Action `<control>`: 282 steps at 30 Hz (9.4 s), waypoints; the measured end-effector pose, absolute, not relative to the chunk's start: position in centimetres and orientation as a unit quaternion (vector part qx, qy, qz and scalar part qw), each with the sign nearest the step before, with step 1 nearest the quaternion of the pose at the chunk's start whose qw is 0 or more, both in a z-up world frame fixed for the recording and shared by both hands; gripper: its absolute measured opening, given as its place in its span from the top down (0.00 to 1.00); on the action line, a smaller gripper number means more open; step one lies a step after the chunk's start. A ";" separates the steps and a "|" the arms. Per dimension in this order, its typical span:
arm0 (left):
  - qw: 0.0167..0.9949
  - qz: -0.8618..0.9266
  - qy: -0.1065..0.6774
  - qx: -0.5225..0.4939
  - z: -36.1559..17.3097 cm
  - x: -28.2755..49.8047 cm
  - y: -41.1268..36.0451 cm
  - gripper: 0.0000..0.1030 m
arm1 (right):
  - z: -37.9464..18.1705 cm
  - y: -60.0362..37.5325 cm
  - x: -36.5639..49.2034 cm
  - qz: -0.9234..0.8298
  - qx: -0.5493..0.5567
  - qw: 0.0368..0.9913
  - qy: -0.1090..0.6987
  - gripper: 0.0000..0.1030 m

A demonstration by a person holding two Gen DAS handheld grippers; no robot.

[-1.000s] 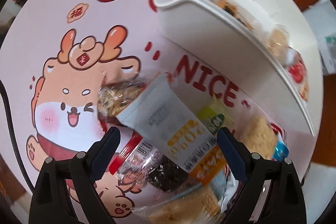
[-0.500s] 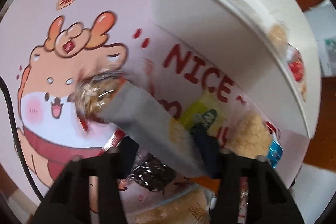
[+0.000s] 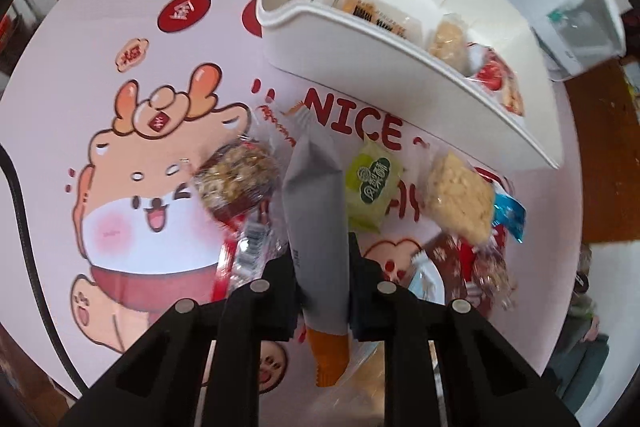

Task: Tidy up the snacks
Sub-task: 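Carry the Carleton bag into the tray with the right gripper while the left drops the pouch there, then open both grippers and withdraw them from the tray toward the remaining snacks, then grasp the LIPO biscuit pack with the right gripper while the left grasps the dark chocolate pack, then carry the LIPO pack into the tray with the right gripper while the left carries the chocolate pack there, then release both packs in the tray and withdraw both grippers toward the remaining snacks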

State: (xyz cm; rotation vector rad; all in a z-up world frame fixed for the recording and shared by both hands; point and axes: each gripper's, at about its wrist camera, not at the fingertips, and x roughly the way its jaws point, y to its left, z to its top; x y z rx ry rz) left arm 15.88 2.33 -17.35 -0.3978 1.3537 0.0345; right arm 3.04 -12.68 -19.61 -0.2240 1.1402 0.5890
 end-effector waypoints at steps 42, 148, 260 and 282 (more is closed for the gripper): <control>0.871 -0.032 0.490 -0.001 1.2 31.7 2.9 0.83 | -1.9 -16.8 34.1 0.129 0.016 0.896 0.424 0.42; 0.847 -0.021 0.531 0.015 -22.8 10.1 0.2 0.56 | -22.6 -22.8 3.9 -0.039 0.026 0.836 0.547 0.48; 0.919 -0.027 0.394 0.019 2.9 20.0 4.0 0.21 | 1.4 -17.4 18.6 0.097 0.027 0.907 0.409 0.21; 0.882 -0.102 0.454 0.070 -5.7 15.0 6.0 0.21 | -10.3 -20.1 13.8 0.134 -0.001 0.858 0.496 0.21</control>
